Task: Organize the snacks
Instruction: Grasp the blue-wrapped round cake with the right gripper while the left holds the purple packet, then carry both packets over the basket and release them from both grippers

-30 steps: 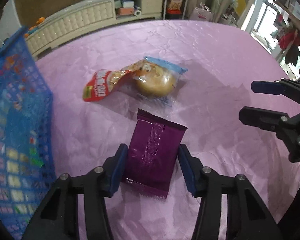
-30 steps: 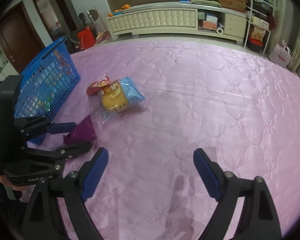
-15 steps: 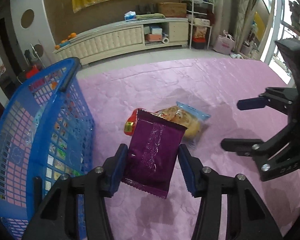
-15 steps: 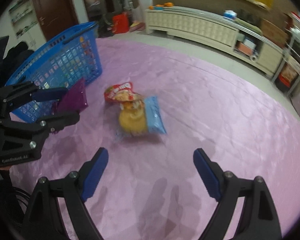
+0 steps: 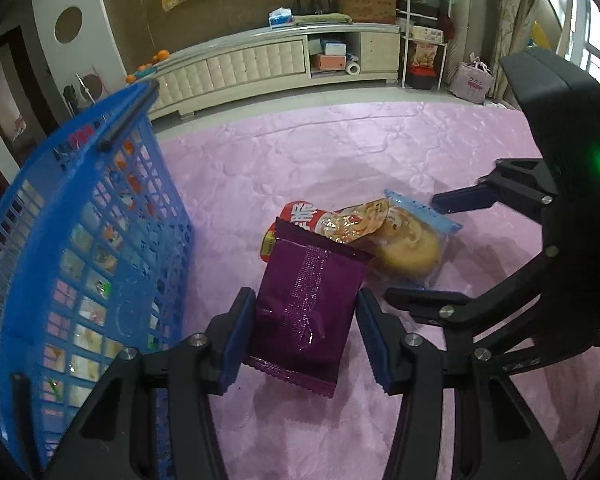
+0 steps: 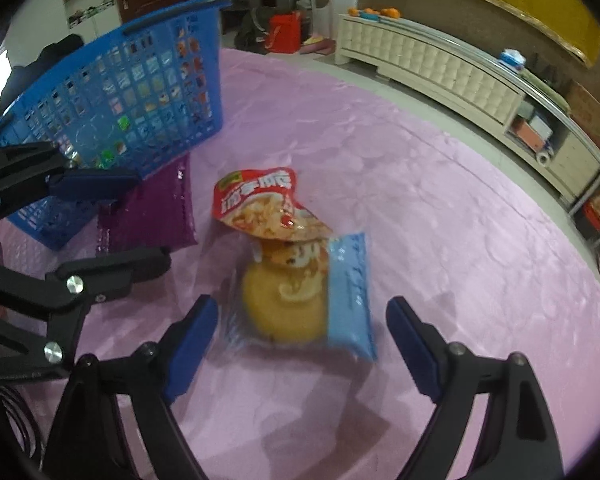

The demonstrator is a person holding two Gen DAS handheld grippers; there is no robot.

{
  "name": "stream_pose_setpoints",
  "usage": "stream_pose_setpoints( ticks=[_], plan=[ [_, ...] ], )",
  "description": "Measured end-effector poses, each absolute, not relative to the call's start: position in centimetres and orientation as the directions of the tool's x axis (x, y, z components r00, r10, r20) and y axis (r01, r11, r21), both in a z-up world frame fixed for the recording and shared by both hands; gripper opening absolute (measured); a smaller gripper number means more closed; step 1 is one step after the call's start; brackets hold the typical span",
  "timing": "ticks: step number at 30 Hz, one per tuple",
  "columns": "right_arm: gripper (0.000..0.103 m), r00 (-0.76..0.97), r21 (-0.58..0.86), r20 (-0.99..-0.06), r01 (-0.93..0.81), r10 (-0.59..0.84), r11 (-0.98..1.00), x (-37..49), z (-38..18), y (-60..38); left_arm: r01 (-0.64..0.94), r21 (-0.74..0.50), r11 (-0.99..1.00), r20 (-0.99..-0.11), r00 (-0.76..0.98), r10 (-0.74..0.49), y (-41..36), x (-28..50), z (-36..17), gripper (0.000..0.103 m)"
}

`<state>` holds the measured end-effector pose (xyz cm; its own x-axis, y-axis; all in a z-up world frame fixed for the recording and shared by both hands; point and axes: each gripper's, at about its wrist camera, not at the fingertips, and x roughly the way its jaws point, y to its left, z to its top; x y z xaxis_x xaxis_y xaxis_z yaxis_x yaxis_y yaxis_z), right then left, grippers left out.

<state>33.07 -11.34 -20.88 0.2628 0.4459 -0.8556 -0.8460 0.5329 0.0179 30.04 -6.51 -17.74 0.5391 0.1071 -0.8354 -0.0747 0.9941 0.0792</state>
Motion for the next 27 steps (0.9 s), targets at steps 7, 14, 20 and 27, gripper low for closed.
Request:
stream_pose_setpoints(
  ticks=[7,14,20,27],
  plan=[
    [0.062,0.277,0.001,-0.836,-0.863,0.474,0.506,32.3,-20.3,-11.8,-0.074,0.082,0.994,-0.835,0.540,0.109,-6.7,30.6,-17.9,0.050],
    [0.061,0.312,0.033,-0.835,-0.794,0.453,0.607,30.5,-18.1,-15.1,-0.014,0.120,0.993,-0.807,0.580,0.106,-8.5,28.9,-15.4,0.050],
    [0.061,0.379,0.023,-0.812,-0.740,0.444,0.672,27.5,-13.6,-17.0,0.022,0.066,0.998,-0.775,0.631,0.037,-9.4,26.1,-11.6,0.050],
    [0.061,0.448,0.013,-0.778,-0.691,0.442,0.723,23.2,-8.2,-17.8,0.053,0.048,0.997,-0.726,0.688,-0.002,-9.8,22.6,-7.3,0.050]
  ],
)
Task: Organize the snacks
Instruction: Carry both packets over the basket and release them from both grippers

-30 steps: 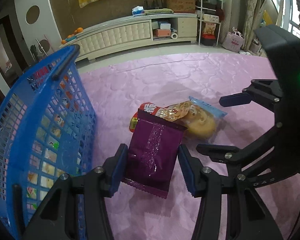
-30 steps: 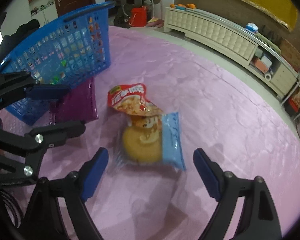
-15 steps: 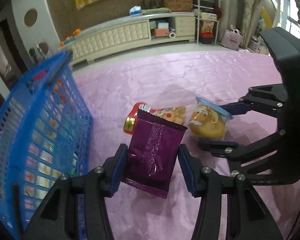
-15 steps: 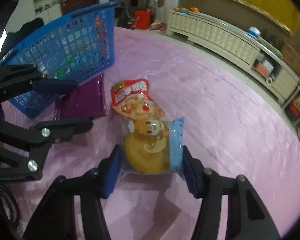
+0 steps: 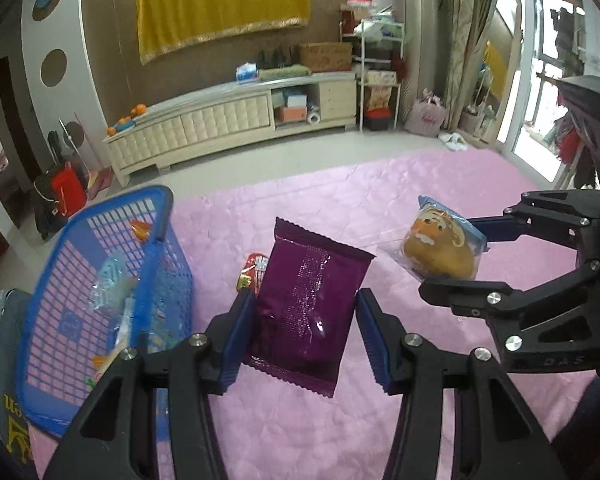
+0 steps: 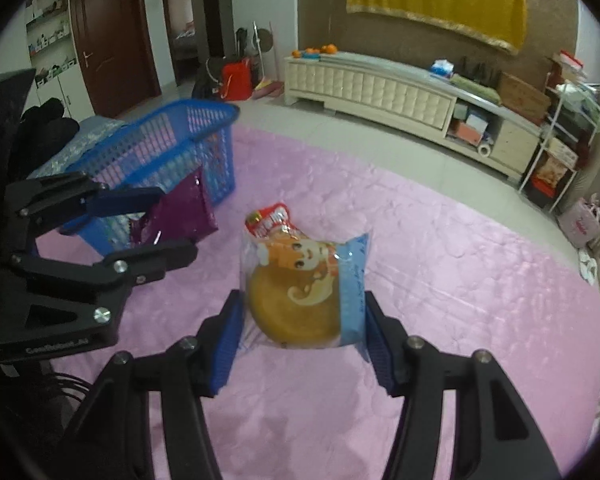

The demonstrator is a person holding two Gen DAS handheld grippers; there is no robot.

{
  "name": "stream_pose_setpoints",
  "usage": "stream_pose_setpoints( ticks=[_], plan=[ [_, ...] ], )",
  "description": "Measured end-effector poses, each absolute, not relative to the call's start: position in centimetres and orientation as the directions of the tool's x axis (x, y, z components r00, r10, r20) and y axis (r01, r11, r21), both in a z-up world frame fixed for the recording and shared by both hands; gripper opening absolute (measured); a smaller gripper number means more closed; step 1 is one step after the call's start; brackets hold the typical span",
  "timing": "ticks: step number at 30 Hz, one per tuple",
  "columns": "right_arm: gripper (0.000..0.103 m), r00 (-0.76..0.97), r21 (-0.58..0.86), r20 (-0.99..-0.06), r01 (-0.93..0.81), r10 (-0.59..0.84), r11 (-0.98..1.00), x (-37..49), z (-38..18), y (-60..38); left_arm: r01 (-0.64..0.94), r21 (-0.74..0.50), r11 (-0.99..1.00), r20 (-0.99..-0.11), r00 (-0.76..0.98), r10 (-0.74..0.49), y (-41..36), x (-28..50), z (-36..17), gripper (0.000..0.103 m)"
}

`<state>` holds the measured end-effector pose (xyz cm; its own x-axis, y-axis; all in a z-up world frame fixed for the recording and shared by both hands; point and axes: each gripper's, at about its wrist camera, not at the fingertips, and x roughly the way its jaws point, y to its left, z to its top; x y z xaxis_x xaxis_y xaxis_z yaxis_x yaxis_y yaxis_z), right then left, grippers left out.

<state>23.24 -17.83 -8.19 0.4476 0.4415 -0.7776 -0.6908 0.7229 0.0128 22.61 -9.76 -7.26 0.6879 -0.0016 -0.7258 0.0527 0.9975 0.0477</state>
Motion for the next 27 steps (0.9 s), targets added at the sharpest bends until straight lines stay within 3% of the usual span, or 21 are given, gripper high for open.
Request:
stream_pose_setpoints(
  ticks=[12,27],
  plan=[
    [0.061,0.514,0.045,-0.688,-0.675,0.513,0.736,18.4,-0.5,-16.3,0.089,0.044,0.995,-0.649,0.760,-0.040,-6.3,17.3,-0.7,0.050],
    [0.061,0.481,0.057,-0.658,-0.735,0.579,0.676,17.2,1.6,-7.6,0.016,0.021,1.000,-0.636,0.771,0.001,4.1,14.5,2.5,0.050]
  ],
)
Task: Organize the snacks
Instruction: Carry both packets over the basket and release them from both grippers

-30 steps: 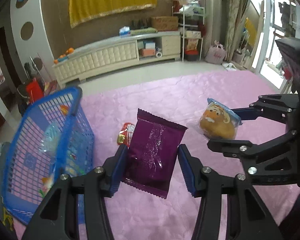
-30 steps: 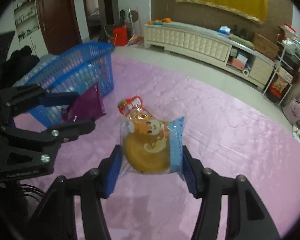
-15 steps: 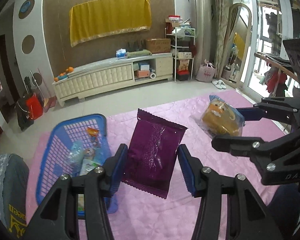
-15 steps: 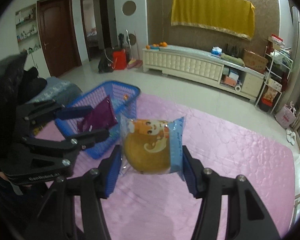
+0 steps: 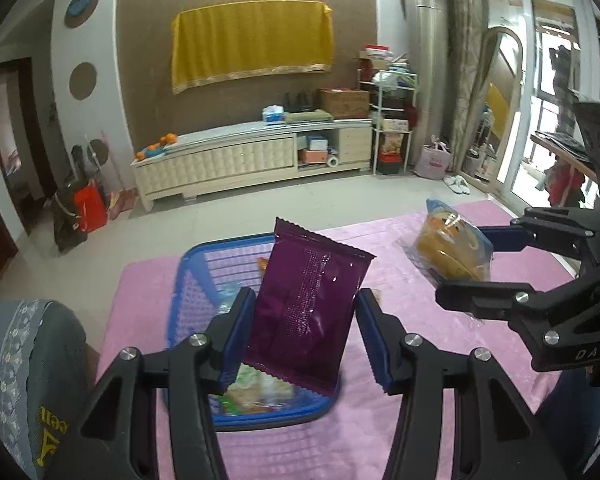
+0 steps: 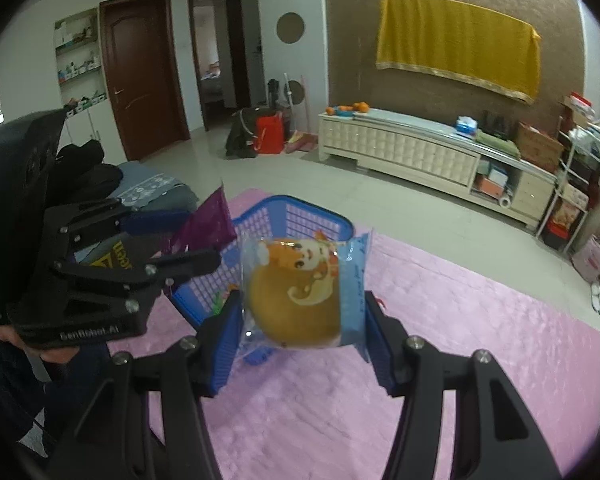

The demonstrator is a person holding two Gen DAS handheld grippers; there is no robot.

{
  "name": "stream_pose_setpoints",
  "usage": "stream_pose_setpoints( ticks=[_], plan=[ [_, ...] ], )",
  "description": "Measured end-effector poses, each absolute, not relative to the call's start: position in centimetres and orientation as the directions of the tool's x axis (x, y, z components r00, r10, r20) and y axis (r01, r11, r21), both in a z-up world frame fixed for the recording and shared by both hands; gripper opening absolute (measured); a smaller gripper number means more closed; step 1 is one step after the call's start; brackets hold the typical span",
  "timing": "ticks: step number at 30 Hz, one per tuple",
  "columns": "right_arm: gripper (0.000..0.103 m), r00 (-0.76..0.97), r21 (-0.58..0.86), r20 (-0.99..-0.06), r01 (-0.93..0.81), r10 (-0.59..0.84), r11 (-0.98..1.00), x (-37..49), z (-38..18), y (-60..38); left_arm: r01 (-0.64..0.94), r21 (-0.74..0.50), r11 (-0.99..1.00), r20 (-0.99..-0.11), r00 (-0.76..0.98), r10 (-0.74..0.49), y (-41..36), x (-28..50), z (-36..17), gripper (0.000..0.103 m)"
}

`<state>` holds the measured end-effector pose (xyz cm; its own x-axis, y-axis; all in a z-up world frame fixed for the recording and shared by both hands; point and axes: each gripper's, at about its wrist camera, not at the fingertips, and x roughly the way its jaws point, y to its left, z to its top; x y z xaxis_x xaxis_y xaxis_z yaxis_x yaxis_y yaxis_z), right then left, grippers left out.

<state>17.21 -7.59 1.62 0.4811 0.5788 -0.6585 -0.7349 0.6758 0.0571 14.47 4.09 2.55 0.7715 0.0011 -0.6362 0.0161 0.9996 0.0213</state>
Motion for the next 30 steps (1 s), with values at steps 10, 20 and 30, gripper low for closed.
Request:
stream_pose_setpoints(
  ticks=[10,20,30],
  plan=[
    [0.061,0.416,0.077,-0.698,-0.766,0.583,0.638,18.3,0.2,-0.9,-0.036,0.018,0.999,-0.671,0.741,0.039,10.2,14.4,0.9,0.050],
    [0.061,0.314,0.082,-0.779,-0.807,0.542,0.585,19.7,-4.7,5.5,-0.070,-0.025,0.997,-0.701,0.712,0.032,13.4,14.3,-2.2,0.050],
    [0.061,0.275,0.081,-0.835,-0.795,0.476,0.601,22.0,-8.5,8.6,-0.108,-0.046,0.993,-0.713,0.699,0.042,15.6,14.3,-3.2,0.050]
  ],
)
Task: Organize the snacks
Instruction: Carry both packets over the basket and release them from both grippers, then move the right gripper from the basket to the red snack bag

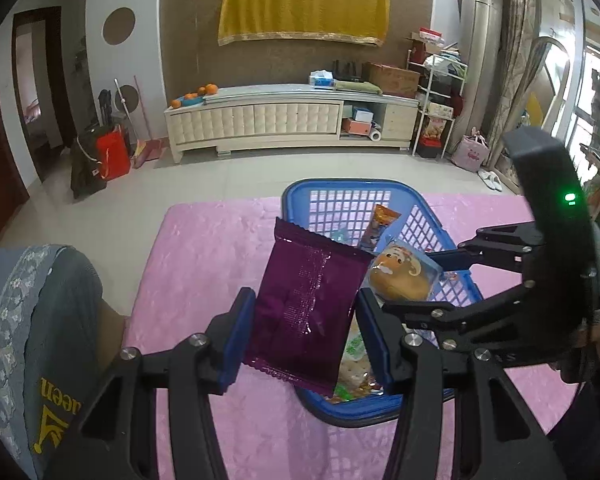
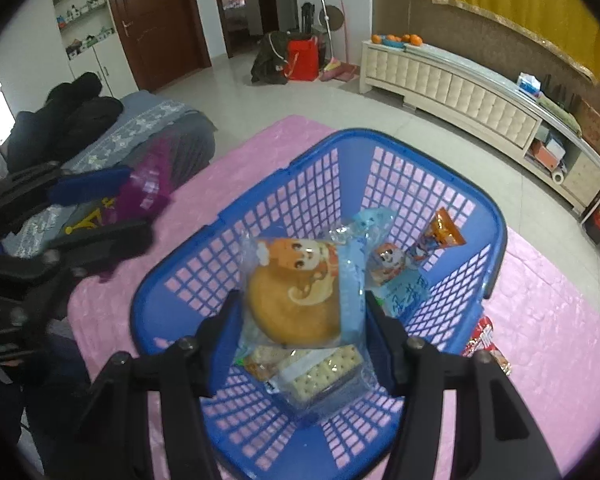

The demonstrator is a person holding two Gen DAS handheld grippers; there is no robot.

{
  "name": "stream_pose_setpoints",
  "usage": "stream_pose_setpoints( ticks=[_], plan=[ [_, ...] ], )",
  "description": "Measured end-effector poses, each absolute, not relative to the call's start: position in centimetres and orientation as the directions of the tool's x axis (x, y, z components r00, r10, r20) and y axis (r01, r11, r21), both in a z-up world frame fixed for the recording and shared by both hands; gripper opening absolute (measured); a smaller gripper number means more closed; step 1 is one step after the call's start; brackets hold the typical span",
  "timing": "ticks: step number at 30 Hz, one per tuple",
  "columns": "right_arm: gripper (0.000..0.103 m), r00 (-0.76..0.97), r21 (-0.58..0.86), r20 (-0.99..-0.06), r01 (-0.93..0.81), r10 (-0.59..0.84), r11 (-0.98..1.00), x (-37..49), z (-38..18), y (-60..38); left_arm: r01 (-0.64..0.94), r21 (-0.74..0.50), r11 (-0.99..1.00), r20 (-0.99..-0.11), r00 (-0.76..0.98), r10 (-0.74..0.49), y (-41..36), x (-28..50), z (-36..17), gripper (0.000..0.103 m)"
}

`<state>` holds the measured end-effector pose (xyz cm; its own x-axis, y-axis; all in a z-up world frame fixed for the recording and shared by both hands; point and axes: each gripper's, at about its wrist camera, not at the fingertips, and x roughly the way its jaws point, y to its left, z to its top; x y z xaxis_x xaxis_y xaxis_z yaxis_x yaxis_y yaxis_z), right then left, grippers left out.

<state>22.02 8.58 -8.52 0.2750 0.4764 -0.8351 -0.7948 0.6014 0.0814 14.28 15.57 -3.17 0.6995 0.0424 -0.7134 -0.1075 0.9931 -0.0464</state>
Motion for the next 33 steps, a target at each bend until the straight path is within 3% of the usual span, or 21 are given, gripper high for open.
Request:
stream_pose_setpoints(
  ticks=[3,7,14,22,33],
  plan=[
    [0.068,0.241,0.113,-0.840,-0.800,0.487,0.590,22.2,-9.0,9.6,-0.120,-0.044,0.992,-0.715,0.697,0.053,15.9,13.9,-3.1,0.050],
    [0.089,0.260,0.127,-0.824,-0.782,0.504,0.610,22.3,-8.6,9.8,-0.135,-0.040,0.990,-0.719,0.692,0.065,15.9,13.5,-3.0,0.050],
    [0.100,0.333,0.130,-0.792,-0.727,0.511,0.674,22.5,-5.9,8.1,-0.129,-0.049,0.990,-0.715,0.696,0.055,15.6,13.3,-2.0,0.050],
    [0.103,0.428,0.085,-0.761,-0.679,0.488,0.729,22.3,-3.9,4.7,-0.092,-0.048,0.995,-0.714,0.700,0.030,13.4,14.6,-1.3,0.050],
    [0.103,0.422,0.099,-0.781,-0.644,0.460,0.759,23.9,-5.3,1.5,-0.054,-0.081,0.995,-0.740,0.672,-0.023,11.4,17.7,-2.6,0.050]
  ],
)
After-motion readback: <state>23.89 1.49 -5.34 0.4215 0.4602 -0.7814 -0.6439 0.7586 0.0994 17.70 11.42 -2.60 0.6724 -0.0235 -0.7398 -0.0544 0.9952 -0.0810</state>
